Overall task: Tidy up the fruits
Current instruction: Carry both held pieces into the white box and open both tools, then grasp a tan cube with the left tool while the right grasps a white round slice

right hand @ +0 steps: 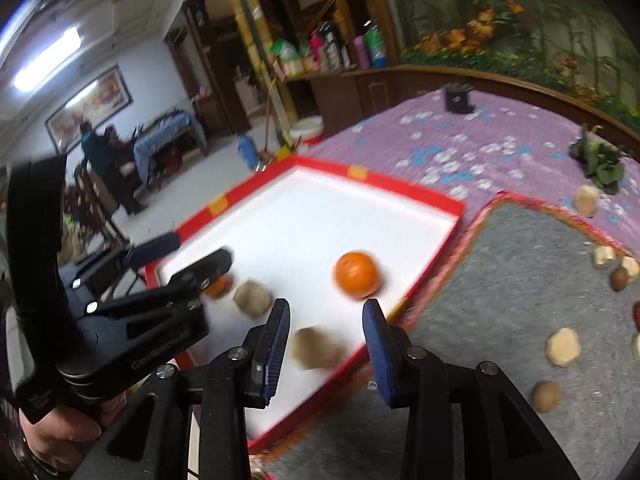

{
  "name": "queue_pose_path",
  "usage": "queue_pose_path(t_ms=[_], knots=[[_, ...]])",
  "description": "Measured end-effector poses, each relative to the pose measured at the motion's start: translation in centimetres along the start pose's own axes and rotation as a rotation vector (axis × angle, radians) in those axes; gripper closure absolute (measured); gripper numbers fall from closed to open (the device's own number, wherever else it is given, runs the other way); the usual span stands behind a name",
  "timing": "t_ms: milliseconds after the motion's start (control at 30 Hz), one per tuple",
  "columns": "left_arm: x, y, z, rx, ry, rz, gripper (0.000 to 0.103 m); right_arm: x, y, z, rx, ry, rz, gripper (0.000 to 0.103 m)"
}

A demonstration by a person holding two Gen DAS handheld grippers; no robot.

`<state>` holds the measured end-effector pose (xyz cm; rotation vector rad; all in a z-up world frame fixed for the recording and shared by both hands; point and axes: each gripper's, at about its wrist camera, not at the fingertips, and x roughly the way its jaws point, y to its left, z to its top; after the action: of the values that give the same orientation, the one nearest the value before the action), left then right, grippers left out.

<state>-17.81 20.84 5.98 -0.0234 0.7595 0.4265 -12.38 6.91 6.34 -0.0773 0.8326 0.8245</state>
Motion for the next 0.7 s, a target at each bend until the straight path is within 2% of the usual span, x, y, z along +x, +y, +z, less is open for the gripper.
queue_pose_path(t_ms=[167, 367, 467, 567, 700], knots=[[-0.6, -0.5, 0.0, 0.017, -0.002, 0.005, 0.043, -3.3, -4.6, 0.4, 0.080, -0.066, -0.070, 0.065], [-1.3, -2.6, -0.1, 0.057, -0.007, -0.019, 0.043, -9.2, -13.3, -1.7, 0.262, -0.143, -0.191, 0.060], [-1.9, -4.5, 0.0, 0.101, -0.015, -0.049, 0.043, -12.6, -17.5, -3.9, 0.371, -0.178, -0.240, 0.058], [-2.5, -7.0, 0.1, 0.152, -0.017, -0.087, 0.043, -14.8, -20.1, -5.8, 0.434, -0.194, -0.270, 0.058], [-3.4, -10.3, -0.2, 0.235, -0.012, -0.155, 0.043, -16.8, -22.0, -7.5, 0.431, -0.185, -0.315, 0.058]])
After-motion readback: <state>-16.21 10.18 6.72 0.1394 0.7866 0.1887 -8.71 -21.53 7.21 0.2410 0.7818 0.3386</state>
